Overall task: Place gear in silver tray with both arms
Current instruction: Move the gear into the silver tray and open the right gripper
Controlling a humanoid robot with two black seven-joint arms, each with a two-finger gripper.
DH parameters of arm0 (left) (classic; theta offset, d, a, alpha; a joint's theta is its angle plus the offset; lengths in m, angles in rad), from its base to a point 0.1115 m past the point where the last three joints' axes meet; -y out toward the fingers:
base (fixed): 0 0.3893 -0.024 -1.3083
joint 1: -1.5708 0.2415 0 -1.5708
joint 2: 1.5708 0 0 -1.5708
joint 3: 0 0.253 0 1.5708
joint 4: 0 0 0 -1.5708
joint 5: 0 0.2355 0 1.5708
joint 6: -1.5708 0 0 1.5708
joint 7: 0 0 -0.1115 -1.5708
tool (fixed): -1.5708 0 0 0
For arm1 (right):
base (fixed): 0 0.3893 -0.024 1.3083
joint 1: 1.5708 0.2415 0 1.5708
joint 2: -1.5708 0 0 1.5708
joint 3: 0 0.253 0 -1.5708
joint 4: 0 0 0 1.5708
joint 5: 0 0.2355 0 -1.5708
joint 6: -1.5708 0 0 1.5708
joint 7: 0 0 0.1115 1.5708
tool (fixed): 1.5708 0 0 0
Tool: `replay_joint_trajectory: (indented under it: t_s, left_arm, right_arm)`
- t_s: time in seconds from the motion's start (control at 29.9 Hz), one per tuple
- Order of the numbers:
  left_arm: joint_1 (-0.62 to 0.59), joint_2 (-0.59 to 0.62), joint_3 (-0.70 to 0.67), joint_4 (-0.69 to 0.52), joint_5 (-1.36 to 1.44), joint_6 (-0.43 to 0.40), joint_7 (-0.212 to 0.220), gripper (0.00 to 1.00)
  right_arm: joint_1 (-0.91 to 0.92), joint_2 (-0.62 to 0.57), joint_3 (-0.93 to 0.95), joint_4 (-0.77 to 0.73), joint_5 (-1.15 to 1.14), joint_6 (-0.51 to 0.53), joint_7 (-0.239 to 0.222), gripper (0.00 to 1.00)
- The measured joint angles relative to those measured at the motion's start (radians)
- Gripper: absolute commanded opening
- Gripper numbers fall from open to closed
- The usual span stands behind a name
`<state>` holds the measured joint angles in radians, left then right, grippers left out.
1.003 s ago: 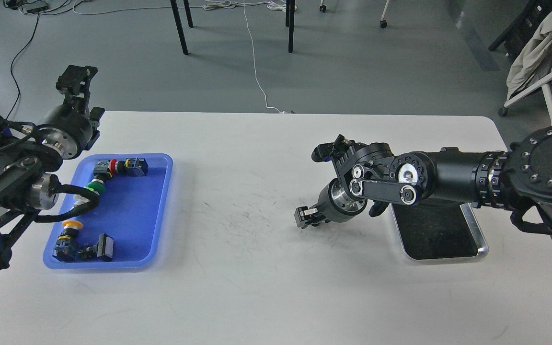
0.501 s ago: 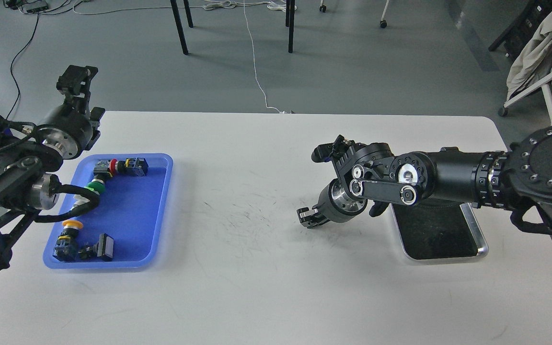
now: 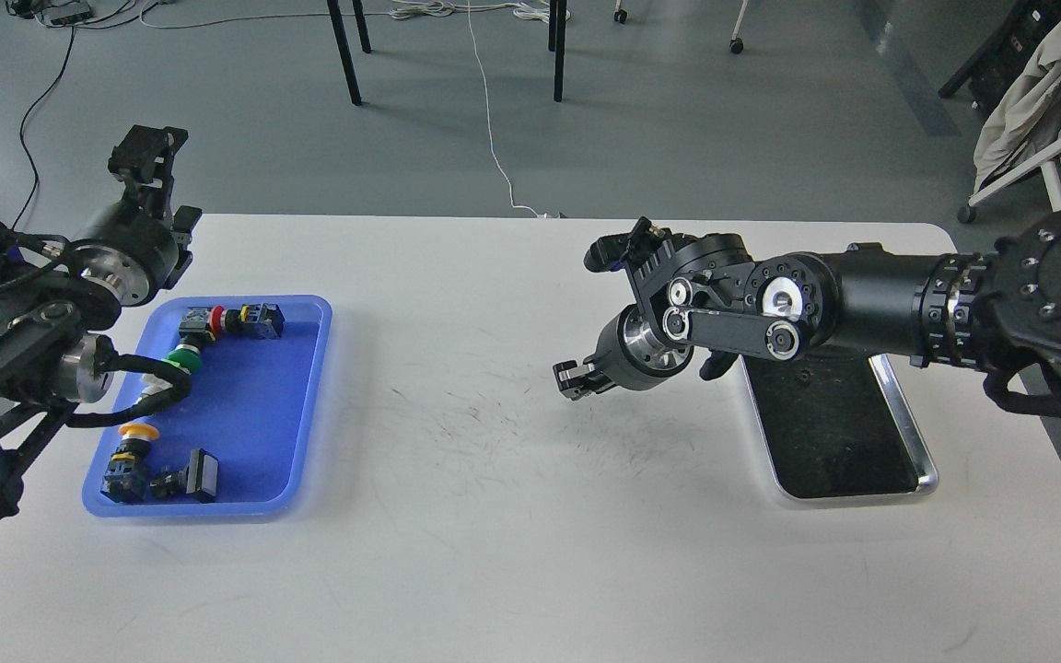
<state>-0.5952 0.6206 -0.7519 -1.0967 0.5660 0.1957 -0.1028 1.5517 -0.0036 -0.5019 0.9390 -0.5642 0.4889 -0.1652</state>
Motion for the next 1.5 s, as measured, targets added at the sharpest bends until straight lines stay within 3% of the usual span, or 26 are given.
replay_joint_trajectory:
  t_s: [0.07, 0.33, 0.53, 0.74, 1.0, 1.07, 1.14, 1.27, 1.4, 1.5]
  left_arm:
    - [0.000, -0.004, 0.000, 0.000, 0.000, 0.000, 0.000, 0.98]
    - [-0.001, -0.016, 0.001, 0.025, 0.000, 0.000, 0.002, 0.98]
    - [-0.001, -0.018, 0.002, 0.031, 0.001, 0.001, 0.002, 0.98]
    - [-0.002, -0.022, 0.003, 0.032, 0.014, 0.001, 0.002, 0.98]
    - [-0.002, -0.033, 0.003, 0.037, 0.025, 0.001, 0.002, 0.98]
    - [-0.002, -0.031, 0.003, 0.037, 0.025, 0.001, 0.002, 0.98]
    - [-0.002, -0.030, 0.003, 0.037, 0.025, 0.001, 0.002, 0.98]
    - [-0.002, -0.029, 0.003, 0.037, 0.025, 0.001, 0.002, 0.98]
    - [-0.003, -0.026, 0.003, 0.037, 0.025, 0.001, 0.002, 0.98]
    - [-0.003, -0.026, 0.003, 0.037, 0.025, 0.001, 0.002, 0.98]
  right_arm:
    - [0.022, -0.052, 0.021, 0.040, -0.002, 0.000, 0.000, 0.02]
    - [0.016, -0.451, 0.052, 0.198, -0.010, 0.000, 0.009, 0.02]
    - [-0.080, -0.642, 0.063, 0.243, -0.075, 0.000, 0.031, 0.02]
    - [-0.278, -0.732, 0.181, 0.238, -0.260, 0.000, 0.040, 0.02]
    - [-0.426, -0.716, 0.266, 0.204, -0.377, -0.013, 0.043, 0.05]
    - [-0.438, -0.699, 0.267, 0.192, -0.379, -0.023, 0.043, 0.10]
    - [-0.445, -0.686, 0.267, 0.178, -0.379, -0.030, 0.043, 0.27]
    - [-0.450, -0.676, 0.270, 0.157, -0.379, -0.043, 0.043, 0.81]
    - [-0.448, -0.675, 0.286, 0.156, -0.370, -0.045, 0.049, 0.94]
    - [-0.447, -0.676, 0.335, 0.157, -0.363, -0.044, 0.053, 0.94]
